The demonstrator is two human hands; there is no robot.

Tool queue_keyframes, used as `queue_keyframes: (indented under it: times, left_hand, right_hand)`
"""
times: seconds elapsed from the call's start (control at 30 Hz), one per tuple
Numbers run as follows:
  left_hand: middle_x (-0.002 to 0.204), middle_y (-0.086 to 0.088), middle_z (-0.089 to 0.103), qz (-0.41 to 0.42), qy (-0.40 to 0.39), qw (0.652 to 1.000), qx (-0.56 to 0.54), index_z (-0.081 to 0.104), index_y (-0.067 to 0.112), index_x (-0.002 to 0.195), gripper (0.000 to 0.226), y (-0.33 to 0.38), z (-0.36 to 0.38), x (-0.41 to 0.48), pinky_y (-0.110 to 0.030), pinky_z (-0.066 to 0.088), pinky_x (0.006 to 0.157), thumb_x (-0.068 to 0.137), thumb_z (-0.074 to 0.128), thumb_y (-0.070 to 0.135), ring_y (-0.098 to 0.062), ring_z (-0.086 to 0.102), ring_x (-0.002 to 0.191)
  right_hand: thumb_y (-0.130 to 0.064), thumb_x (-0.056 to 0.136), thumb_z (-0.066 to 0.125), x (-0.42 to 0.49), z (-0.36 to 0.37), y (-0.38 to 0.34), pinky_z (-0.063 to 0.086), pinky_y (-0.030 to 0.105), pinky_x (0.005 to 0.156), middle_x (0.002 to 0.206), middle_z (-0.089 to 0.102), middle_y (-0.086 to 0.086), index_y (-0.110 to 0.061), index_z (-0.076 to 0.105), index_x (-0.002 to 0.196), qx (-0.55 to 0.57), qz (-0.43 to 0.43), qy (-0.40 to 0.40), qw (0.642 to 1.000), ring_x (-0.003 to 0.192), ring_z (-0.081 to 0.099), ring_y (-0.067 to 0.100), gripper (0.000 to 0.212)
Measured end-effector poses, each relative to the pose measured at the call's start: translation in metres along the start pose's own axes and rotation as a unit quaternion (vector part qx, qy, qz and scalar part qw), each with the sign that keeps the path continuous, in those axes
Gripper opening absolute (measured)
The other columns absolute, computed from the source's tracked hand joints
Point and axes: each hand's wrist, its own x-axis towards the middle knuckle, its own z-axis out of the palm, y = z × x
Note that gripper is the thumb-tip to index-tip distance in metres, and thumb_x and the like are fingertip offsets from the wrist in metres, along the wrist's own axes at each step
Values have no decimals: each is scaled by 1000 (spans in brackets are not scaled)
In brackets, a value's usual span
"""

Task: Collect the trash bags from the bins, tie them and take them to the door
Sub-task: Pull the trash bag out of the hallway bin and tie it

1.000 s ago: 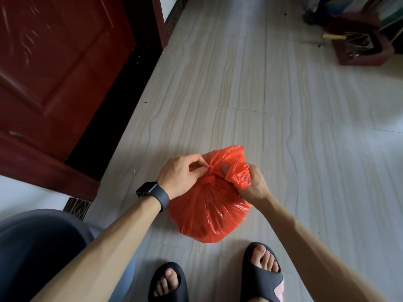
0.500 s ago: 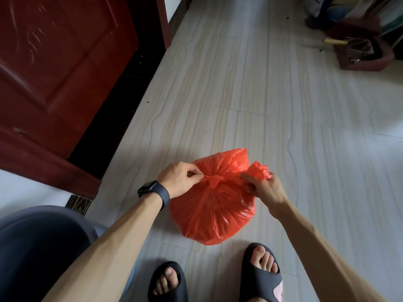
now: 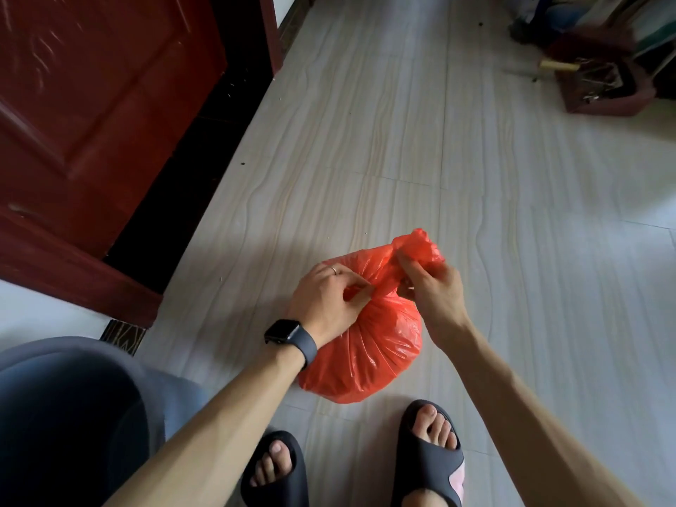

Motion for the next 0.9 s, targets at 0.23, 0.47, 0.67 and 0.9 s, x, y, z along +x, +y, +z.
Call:
queue_keyframes:
  times: [0.23,0.47,0.67,0.9]
  left_hand:
    - [95,19,70,52,131,989,51,75,35,98,16,-18,28,-28,-34,48,85,88,65,42,-10,60,95]
    - [94,21,72,47,145,985,84,76,35,93,10,-27,28,-35,-33,42,80,84,70,35,-8,59,91]
    - [104,12,68,25,113,986,116,68,31,102,22,-17,8,-29,-39,44,88,86,55,39,-20,60,103]
    - [164,14,-1,-3,-180,975,131,11,49,149,85,17,18,-22,-59,7,117,77,42,82,-24,-7,151]
  right_hand:
    - [-30,90,68,-2,-9,4,52,40,66,52,58,-1,-5,64,66,-27,-19,61,998,54,56,14,35]
    - [-30,87,69,-9,-9,14,50,37,63,50,58,-4,-12,65,61,-33,11,92,995,49,53,10,31]
    - [-25,81,79,-15,-24,-4,61,37,73,84,70,8,-15,70,91,3,13,58,998,70,67,15,17]
    - [-34,93,66,-40,-12,-41,48,37,65,66,61,7,-13,64,73,76,21,36,996,63,58,20,29]
